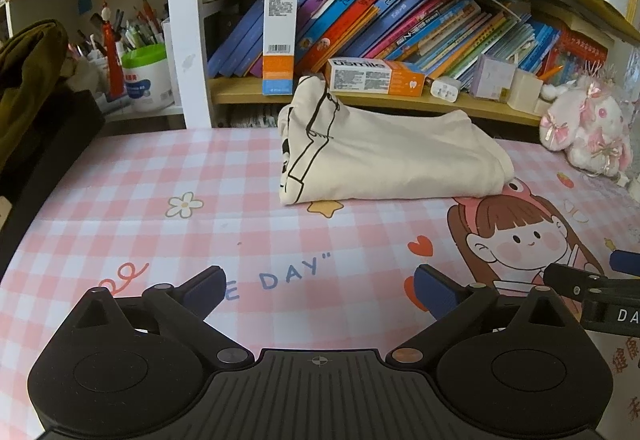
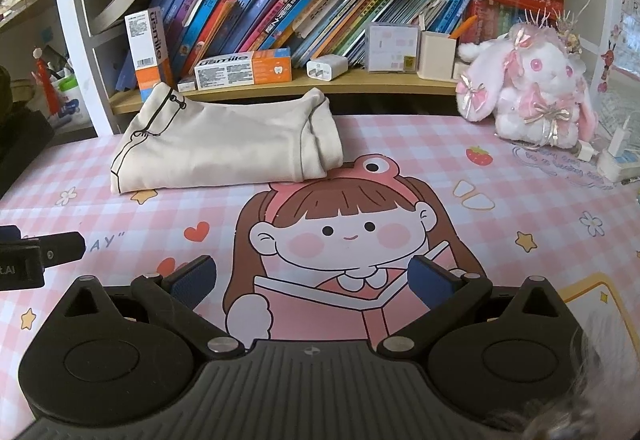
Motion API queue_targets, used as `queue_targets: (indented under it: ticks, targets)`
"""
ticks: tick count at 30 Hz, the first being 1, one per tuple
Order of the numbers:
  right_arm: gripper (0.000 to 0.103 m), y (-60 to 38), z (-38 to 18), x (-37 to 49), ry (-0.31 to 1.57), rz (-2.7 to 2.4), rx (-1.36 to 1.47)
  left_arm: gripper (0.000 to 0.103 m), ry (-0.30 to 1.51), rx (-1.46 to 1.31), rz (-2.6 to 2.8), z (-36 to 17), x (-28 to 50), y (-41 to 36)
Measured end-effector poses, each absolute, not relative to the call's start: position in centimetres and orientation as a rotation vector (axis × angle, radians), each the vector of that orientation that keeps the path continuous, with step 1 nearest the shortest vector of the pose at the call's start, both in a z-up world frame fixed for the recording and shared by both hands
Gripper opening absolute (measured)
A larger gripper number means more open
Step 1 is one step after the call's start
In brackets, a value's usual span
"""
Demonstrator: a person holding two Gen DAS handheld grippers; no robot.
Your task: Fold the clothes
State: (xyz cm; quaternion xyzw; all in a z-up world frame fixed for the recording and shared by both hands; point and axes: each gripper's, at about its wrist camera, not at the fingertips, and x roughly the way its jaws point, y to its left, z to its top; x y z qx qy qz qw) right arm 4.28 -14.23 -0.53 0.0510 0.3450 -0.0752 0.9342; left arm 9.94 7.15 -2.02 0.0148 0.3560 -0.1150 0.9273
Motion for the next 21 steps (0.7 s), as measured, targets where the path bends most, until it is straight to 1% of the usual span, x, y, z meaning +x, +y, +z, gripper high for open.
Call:
queue_targets:
  ticks: [21]
  targets:
    - [0.103, -13.96, -0.8, 4.88, 0.719, -0.154, 0.099, 0.101, 0.746, 0.018, -0.246, -2.46, 10.41, 7.28]
